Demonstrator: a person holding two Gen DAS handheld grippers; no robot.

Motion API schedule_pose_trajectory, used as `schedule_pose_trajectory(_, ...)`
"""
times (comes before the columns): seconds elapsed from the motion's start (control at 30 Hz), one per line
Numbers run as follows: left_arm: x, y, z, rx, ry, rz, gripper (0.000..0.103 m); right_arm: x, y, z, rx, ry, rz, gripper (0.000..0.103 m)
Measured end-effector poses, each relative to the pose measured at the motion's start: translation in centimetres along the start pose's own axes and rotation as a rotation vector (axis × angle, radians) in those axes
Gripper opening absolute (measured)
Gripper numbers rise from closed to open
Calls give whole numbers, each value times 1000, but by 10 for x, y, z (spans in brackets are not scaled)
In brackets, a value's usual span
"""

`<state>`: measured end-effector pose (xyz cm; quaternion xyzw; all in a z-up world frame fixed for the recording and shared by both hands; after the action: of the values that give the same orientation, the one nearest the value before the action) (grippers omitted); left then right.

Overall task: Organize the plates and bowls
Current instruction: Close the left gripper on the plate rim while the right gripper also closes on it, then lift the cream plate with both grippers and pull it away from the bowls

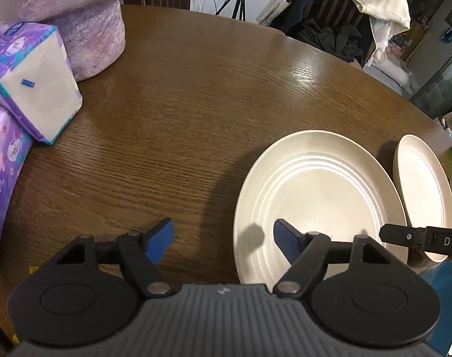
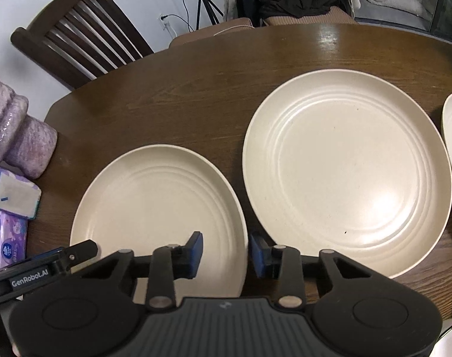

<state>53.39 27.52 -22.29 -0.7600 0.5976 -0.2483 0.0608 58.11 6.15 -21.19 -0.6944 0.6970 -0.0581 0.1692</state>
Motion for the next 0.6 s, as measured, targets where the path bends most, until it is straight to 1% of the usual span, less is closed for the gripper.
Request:
schedule_pose_trajectory(0.03,1,0,0,1,1,5,71,0,0,2,-3,1,1,33)
schedule_pose_trajectory(0.1,3,0,0,7,2,14,63,-1,1,4,-5,2,2,33)
schedule_pose_trajectory(0.17,3,-1,0,17,-10,15,40,-2,2,7,-9,1,3,30)
schedule_pose_trajectory(0.2,3,-2,0,19,-8,15,33,-2,3,9,-12,1,3,28)
schedule_pose_trajectory(0.23,4,-2,1,15,10,9,21,-2,3,10,-15,4,3,27)
schedule_pose_trajectory(0.27,5,-2,2,9,36,-1,16,-3,3,12,-13,5,3,26)
schedule_pose_trajectory(0.33,6,-2,2,13,31,2,16,-4,2,13,-14,2,6,17)
schedule_pose_trajectory(0.43,7,-4,3,13,22,6,16,-4,3,14,-13,4,3,14)
schedule_pose_trajectory(0.6,9,-7,4,14,11,12,16,-4,3,13,-9,5,-2,14)
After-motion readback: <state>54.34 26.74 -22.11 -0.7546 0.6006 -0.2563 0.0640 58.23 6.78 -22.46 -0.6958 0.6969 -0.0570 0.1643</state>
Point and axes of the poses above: each gripper's, at about its wrist camera, not at the fingertips, and z roughly the way its jaws point, x to its right, y to its underside, the point moved 7 cm from there along z, roughly the way its jaws point, and after that the axes turned 8 degrees about y, right-handed, at the moved point
